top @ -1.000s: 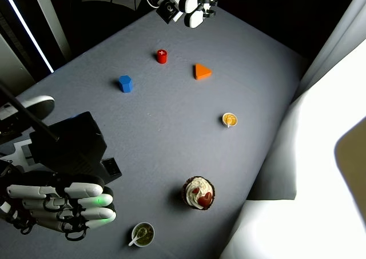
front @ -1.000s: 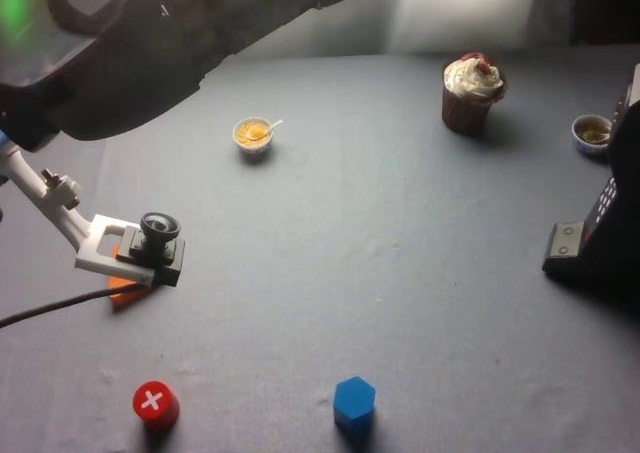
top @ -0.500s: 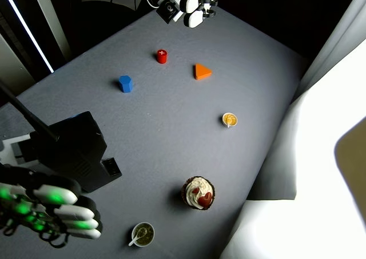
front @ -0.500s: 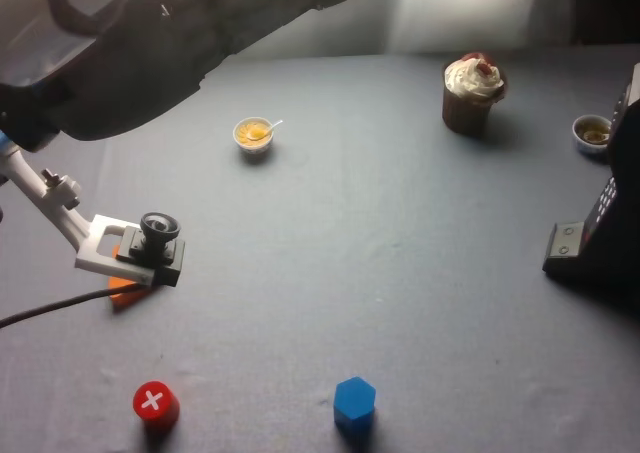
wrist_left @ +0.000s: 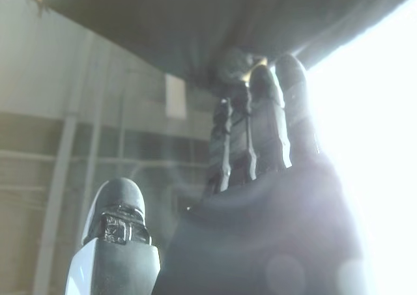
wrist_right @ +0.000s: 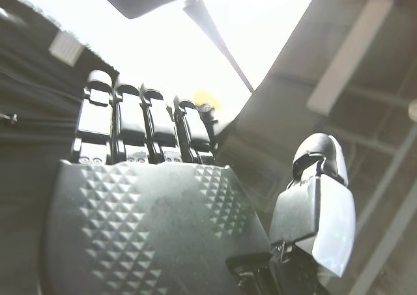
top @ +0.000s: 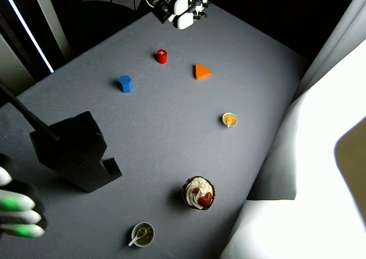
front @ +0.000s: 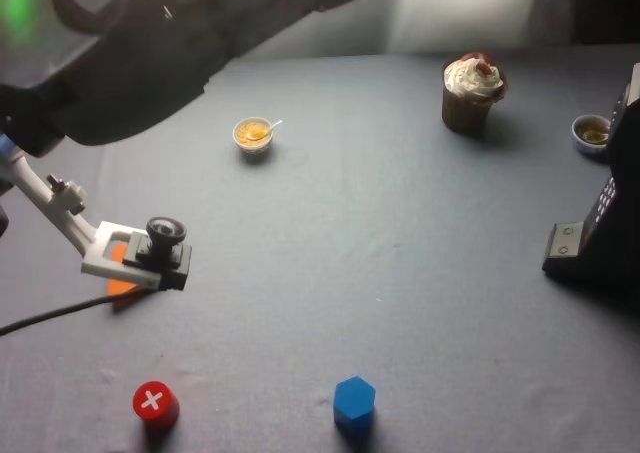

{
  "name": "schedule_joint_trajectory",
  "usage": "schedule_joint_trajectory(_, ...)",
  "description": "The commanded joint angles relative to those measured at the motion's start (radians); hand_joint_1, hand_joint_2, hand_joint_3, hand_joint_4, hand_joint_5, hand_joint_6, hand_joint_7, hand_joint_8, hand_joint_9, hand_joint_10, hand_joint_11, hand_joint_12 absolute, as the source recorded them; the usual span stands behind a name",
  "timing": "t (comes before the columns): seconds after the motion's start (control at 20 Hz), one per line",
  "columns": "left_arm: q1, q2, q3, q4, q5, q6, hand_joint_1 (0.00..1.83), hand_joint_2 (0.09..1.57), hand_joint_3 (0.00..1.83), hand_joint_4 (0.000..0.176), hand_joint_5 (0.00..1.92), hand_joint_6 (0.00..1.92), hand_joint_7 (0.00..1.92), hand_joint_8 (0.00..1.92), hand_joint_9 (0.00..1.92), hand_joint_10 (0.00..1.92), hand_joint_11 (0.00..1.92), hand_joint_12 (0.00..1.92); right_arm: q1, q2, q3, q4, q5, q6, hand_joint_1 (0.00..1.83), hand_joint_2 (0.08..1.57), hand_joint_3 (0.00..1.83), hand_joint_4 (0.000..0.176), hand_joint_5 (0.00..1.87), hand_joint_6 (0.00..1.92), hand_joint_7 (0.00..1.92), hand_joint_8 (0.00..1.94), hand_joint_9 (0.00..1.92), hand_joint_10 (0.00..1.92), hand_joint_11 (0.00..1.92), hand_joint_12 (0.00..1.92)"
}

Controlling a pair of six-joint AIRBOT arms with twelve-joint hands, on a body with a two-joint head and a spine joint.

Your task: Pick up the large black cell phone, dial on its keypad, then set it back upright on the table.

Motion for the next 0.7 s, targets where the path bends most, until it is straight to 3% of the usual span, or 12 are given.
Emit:
schedule_joint_trajectory(0.0,-0.019,0.000,-0.001,-0.039,-0.104,-0.009,0.00,1.17,0.00,0.000,0.18,0.00,0.20,0.00,0.20,0.00,0.00,0.40,-0.027,0.028,-0.021,0.007,0.122,0.009,0.00,0.89,0.01,0.090,0.00,0.00,0.00,0.00,0.00,0.00,0.00,0.00)
schedule_joint_trajectory(0.15,-0.019,0.001,-0.001,-0.046,-0.104,-0.010,0.00,1.17,0.00,0.000,0.17,0.00,0.20,0.00,0.20,0.00,0.00,0.43,-0.163,0.115,-0.129,0.024,0.122,0.009,0.01,0.91,0.02,0.088,0.00,0.00,0.00,0.00,0.00,0.00,0.00,0.00)
schedule_joint_trajectory(0.35,-0.017,0.006,-0.001,-0.061,-0.104,-0.009,0.00,1.18,0.00,0.000,0.18,0.00,0.20,0.00,0.19,0.00,0.00,0.36,-0.337,0.231,-0.304,0.192,0.122,0.051,0.01,0.90,0.01,0.092,0.00,0.00,0.00,0.00,0.00,0.00,0.03,0.01)
schedule_joint_trajectory(0.5,-0.007,0.021,0.004,-0.064,-0.105,-0.009,0.00,1.17,0.00,0.000,0.18,0.00,0.19,0.00,0.19,0.00,0.00,0.37,-0.416,0.238,-0.372,0.306,0.122,0.073,0.02,0.91,0.01,0.086,0.00,0.00,0.00,0.00,0.00,0.00,0.02,0.01)
schedule_joint_trajectory(0.65,-0.007,0.019,0.006,-0.065,-0.103,-0.009,0.00,1.18,0.00,0.000,0.17,0.00,0.17,0.00,0.18,0.00,0.00,0.41,-0.417,0.230,-0.395,0.424,0.122,0.087,0.01,0.92,0.01,0.087,0.00,0.00,0.00,0.00,0.00,0.00,0.02,0.01)
